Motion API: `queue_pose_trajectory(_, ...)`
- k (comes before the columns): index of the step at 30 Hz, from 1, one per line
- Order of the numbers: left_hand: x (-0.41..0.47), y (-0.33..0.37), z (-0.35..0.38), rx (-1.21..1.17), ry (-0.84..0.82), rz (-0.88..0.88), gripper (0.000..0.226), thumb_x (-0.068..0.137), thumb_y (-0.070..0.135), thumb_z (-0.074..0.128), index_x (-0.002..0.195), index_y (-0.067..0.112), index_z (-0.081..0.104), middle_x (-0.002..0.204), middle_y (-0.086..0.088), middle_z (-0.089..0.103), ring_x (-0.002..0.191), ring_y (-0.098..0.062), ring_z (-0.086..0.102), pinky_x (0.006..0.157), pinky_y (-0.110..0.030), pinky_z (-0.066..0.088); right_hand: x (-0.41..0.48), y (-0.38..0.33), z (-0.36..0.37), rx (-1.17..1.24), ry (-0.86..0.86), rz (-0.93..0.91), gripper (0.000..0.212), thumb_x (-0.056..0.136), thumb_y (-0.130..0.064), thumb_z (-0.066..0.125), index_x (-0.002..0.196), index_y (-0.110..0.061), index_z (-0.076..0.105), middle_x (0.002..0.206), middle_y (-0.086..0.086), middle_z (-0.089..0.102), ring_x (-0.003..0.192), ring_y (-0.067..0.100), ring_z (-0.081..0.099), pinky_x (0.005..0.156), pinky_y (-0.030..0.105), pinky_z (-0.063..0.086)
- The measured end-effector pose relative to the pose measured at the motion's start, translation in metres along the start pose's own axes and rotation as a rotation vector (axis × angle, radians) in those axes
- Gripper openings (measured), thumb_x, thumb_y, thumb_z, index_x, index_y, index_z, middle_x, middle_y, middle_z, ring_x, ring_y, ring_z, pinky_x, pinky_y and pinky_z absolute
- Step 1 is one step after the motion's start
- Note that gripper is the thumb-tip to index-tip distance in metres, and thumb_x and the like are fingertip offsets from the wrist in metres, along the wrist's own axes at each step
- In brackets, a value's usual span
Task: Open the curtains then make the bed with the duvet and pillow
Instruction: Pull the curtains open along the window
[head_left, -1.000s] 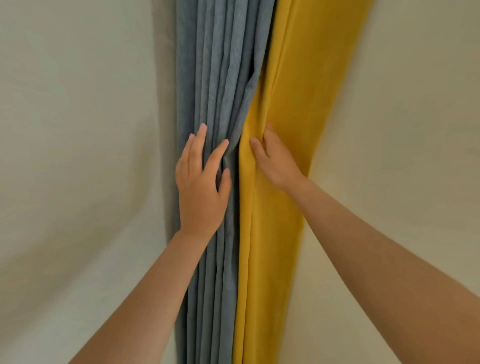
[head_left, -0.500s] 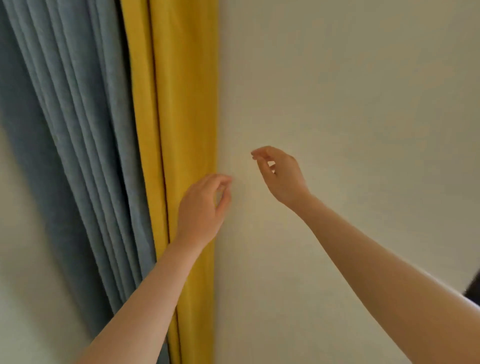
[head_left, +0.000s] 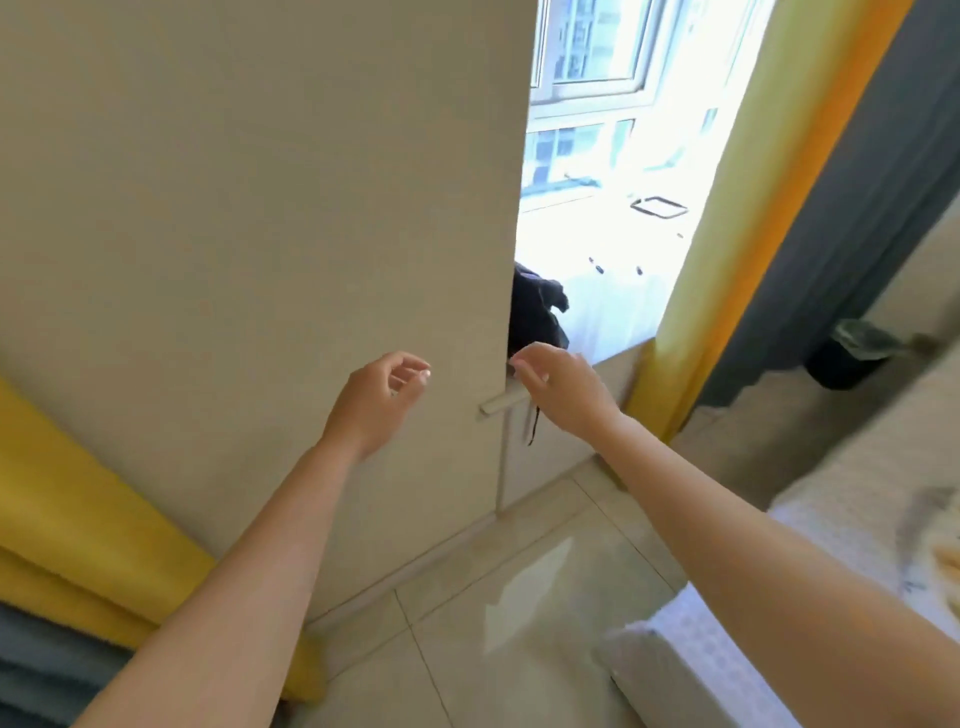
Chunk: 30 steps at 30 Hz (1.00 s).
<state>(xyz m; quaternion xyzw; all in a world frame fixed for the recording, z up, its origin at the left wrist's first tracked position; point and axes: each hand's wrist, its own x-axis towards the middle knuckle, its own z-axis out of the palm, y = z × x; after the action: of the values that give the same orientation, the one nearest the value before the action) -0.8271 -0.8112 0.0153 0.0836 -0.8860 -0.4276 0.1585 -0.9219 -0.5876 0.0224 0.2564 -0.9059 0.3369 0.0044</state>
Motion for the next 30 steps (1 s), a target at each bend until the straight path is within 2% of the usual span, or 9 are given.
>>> queue_pose_trajectory(3,0.021,0.012,0.060,-0.046,-0.126,-0.016,0.013,0.093,0.032,0.058,0.097,0.024,0.067,0.092,0.001,0.071,0.086,-0.014,0.065,0.073,-0.027,0.049,-0.017,0.056,-0.018,-0.006,0.029,0.096,0.033,0.100,-0.036,0.042,0.114,-0.016,0.064,0.105,0.002,0.070,0.094,0.018,0.065,0.083,0.041,0.055)
queue_pose_trajectory(8,0.070,0.030,0.153,-0.059,-0.314,0.035,0.017,0.093,0.039,0.055,0.097,0.027,0.067,0.093,0.007,0.070,0.083,-0.006,0.063,0.066,-0.022,0.044,-0.021,0.139,-0.041,0.018,0.122,0.314,0.035,0.098,-0.044,0.042,0.112,-0.021,0.064,0.103,-0.006,0.070,0.092,0.010,0.064,0.076,0.034,0.057)
queue_pose_trajectory(13,0.140,0.046,0.222,-0.051,-0.440,0.106,0.016,0.093,0.043,0.055,0.098,0.033,0.065,0.090,0.015,0.066,0.082,0.002,0.060,0.062,-0.019,0.042,0.013,0.200,-0.059,0.022,0.211,0.431,0.029,0.097,-0.046,0.042,0.107,-0.028,0.062,0.096,-0.015,0.066,0.089,0.005,0.062,0.075,0.032,0.057)
queue_pose_trajectory(18,0.229,0.065,0.268,-0.064,-0.523,0.204,0.013,0.093,0.043,0.055,0.099,0.035,0.063,0.091,0.022,0.062,0.085,0.004,0.059,0.061,-0.021,0.045,0.073,0.238,-0.090,0.030,0.350,0.537,0.027,0.097,-0.046,0.041,0.110,-0.031,0.059,0.099,-0.015,0.062,0.089,0.004,0.059,0.067,0.018,0.048)
queue_pose_trajectory(21,0.290,0.082,0.289,-0.055,-0.528,0.298,0.013,0.094,0.043,0.053,0.102,0.037,0.061,0.100,0.023,0.062,0.092,0.008,0.057,0.070,-0.021,0.047,0.111,0.255,-0.114,0.017,0.447,0.579,0.028,0.098,-0.044,0.041,0.114,-0.029,0.059,0.101,-0.013,0.062,0.089,0.003,0.057,0.062,0.012,0.040)
queue_pose_trajectory(23,0.319,0.093,0.301,-0.080,-0.476,0.362,0.020,0.095,0.042,0.052,0.109,0.032,0.062,0.110,0.017,0.063,0.096,0.005,0.057,0.078,-0.023,0.048,0.128,0.262,-0.128,0.016,0.508,0.581,0.030,0.098,-0.043,0.042,0.118,-0.028,0.058,0.104,-0.012,0.062,0.093,0.006,0.058,0.063,0.012,0.040)
queue_pose_trajectory(27,0.375,0.125,0.339,-0.120,-0.401,0.455,0.031,0.097,0.039,0.051,0.125,0.026,0.057,0.128,0.007,0.056,0.113,-0.008,0.054,0.087,-0.024,0.040,0.171,0.291,-0.158,0.000,0.599,0.585,0.036,0.097,-0.043,0.043,0.128,-0.027,0.052,0.120,-0.008,0.061,0.108,0.010,0.057,0.079,0.021,0.046)
queue_pose_trajectory(30,0.414,0.162,0.366,-0.134,-0.349,0.538,0.042,0.097,0.036,0.052,0.137,0.021,0.049,0.141,0.003,0.049,0.125,-0.012,0.048,0.098,-0.027,0.038,0.208,0.321,-0.187,-0.004,0.649,0.553,0.044,0.095,-0.047,0.046,0.135,-0.029,0.045,0.135,-0.007,0.053,0.123,0.012,0.050,0.090,0.025,0.042)
